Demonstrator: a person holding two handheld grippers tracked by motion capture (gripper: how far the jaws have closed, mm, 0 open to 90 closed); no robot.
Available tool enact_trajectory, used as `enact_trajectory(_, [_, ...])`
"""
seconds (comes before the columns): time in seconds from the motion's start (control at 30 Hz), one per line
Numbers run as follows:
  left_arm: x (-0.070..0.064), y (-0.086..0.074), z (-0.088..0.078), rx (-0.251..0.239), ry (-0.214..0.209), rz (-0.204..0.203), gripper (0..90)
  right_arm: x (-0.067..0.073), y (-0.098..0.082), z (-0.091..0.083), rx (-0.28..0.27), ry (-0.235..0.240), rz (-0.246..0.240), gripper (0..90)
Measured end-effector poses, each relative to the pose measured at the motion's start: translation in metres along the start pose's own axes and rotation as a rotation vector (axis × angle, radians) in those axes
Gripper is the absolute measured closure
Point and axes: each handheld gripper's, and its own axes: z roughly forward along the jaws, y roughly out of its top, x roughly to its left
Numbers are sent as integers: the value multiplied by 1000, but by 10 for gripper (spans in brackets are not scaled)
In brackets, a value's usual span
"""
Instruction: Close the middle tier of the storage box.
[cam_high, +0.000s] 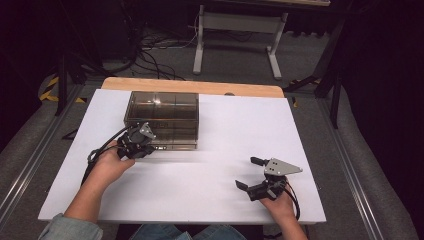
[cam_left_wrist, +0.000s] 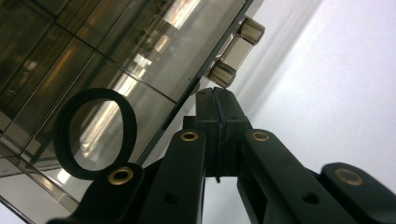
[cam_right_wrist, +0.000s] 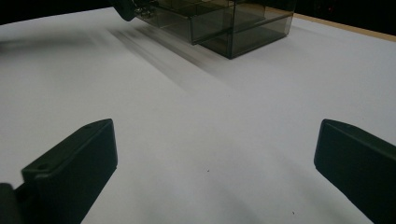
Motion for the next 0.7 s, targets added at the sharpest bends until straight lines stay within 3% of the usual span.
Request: enact_trajectory(0.7, [17,2,5,-66,28,-80,895,0,0,0,1,-3,0,0])
